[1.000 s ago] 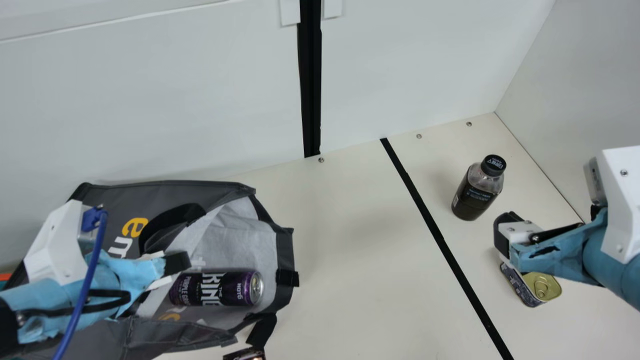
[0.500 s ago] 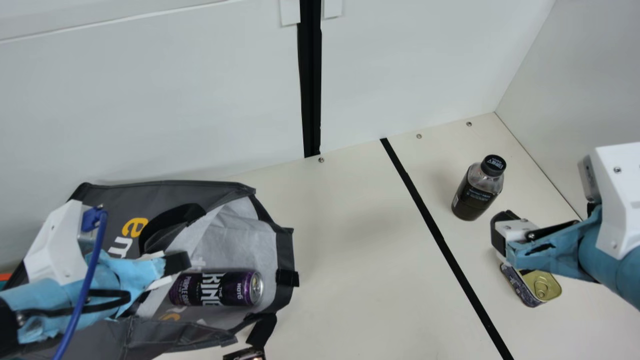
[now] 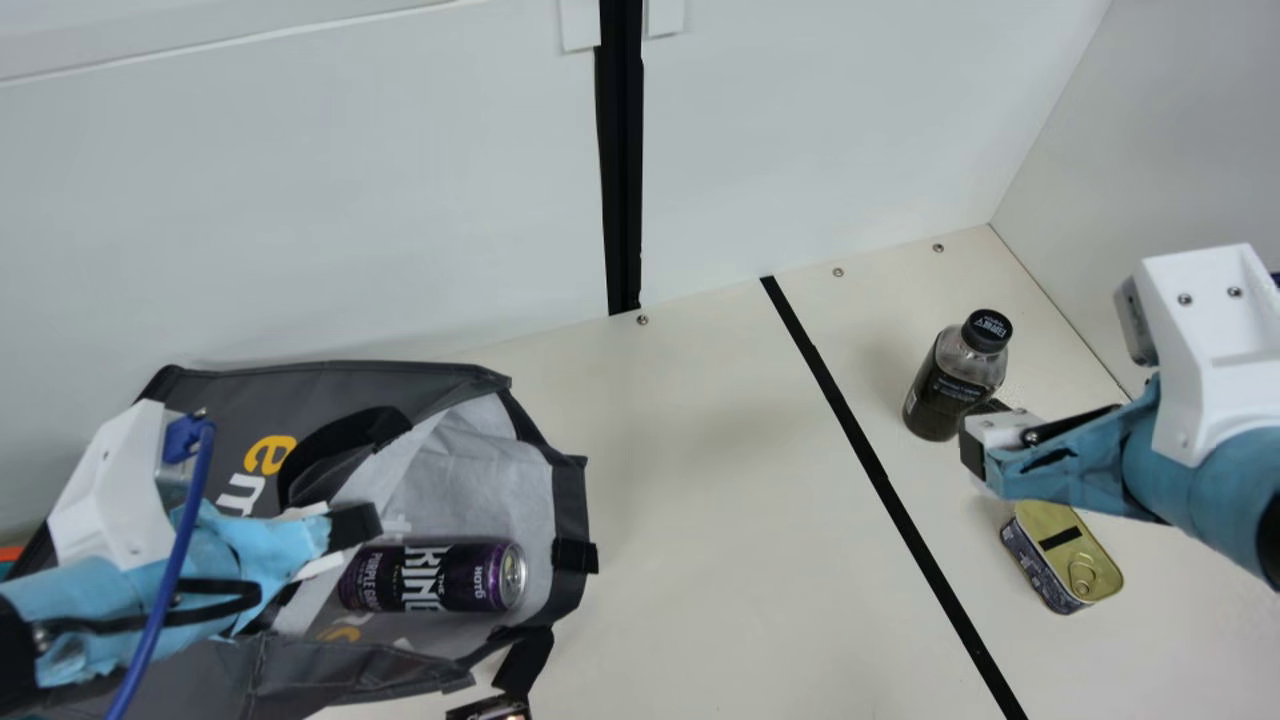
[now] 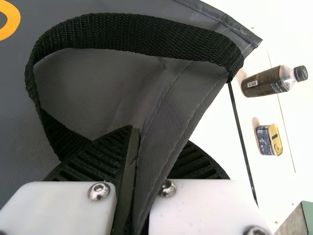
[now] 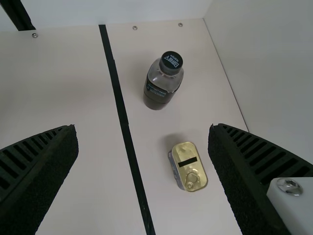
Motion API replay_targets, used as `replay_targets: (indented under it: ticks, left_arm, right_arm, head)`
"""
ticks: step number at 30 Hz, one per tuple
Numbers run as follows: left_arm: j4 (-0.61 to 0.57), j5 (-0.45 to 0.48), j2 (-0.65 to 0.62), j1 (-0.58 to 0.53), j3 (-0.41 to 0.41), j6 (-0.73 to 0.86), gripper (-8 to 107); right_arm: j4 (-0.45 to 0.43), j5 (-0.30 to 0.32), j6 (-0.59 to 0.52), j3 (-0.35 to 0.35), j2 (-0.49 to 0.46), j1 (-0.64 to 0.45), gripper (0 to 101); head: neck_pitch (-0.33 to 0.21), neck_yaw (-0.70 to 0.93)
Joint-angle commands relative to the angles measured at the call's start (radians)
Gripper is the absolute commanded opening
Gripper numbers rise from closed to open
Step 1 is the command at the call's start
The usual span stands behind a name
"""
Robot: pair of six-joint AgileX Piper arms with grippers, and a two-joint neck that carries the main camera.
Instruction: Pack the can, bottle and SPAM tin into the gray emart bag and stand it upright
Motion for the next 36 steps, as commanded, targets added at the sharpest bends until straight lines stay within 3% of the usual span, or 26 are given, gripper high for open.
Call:
replay_targets:
  ticks: [1,36]
  left_arm:
    - [0.0,0.0,0.0,0.0,0.0,0.0,-8]
    - [0.0,0.0,0.0,0.0,0.0,0.0,-8]
  right_arm:
    - [0.002,0.001,-0.003,-0.007,0.011,0.0,95]
    - [0.192,0.001,-0.192,-0.213,0.313,-0.174,95]
  head:
    - [-0.023,-0.001]
    - [-0.023,-0.001]
